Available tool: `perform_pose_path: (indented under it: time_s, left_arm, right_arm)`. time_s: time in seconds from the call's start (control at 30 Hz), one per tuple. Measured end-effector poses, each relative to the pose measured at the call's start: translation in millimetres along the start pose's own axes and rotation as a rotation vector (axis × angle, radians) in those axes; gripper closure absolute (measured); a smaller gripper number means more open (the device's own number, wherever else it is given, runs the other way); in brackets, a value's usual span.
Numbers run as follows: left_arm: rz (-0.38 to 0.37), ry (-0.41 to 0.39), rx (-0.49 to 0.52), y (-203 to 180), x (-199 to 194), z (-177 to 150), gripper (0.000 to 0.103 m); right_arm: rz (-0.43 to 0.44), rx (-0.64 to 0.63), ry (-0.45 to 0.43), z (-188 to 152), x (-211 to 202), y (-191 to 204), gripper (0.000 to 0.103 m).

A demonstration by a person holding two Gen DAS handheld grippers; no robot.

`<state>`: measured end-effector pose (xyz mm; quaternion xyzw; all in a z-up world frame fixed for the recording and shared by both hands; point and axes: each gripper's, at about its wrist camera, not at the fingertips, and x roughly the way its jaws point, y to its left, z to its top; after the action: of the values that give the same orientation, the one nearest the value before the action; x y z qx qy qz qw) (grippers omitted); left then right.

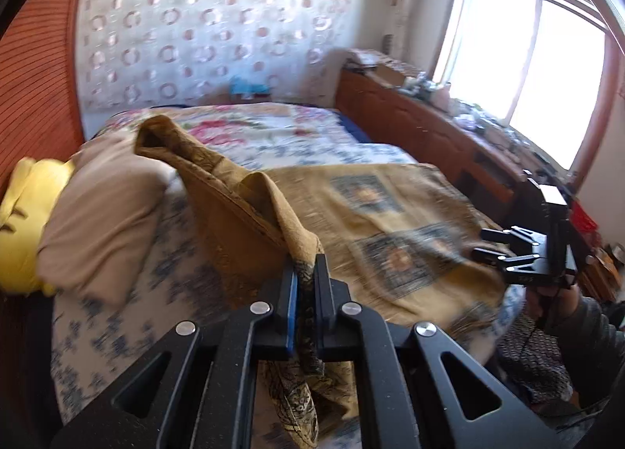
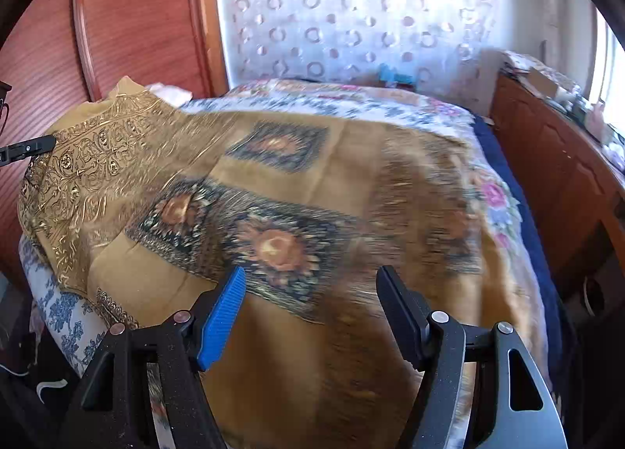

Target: Fold small clothes

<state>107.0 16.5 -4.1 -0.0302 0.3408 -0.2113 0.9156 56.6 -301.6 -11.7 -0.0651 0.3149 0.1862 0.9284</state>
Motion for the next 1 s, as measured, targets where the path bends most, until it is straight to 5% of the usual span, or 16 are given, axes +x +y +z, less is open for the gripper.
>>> perform_pose_path:
  time_s: [0.57, 0.83, 1.0]
  left_arm:
    - [-0.297, 0.057, 0.274, -193, 90, 112, 0.096]
    - [-0.351, 0.099, 0.312, -246, 106, 112, 0.096]
    - [-0.297, 0.126, 0.340, -250, 119, 103, 0.095]
  right_arm:
    - [-0.119, 0.135, -0.108, -32, -88, -58, 0.032]
    - [-0.155, 0.157, -0.116, -44, -104, -60, 0.032]
    - [-0.151, 0.163, -0.122, -46, -107, -57, 0.032]
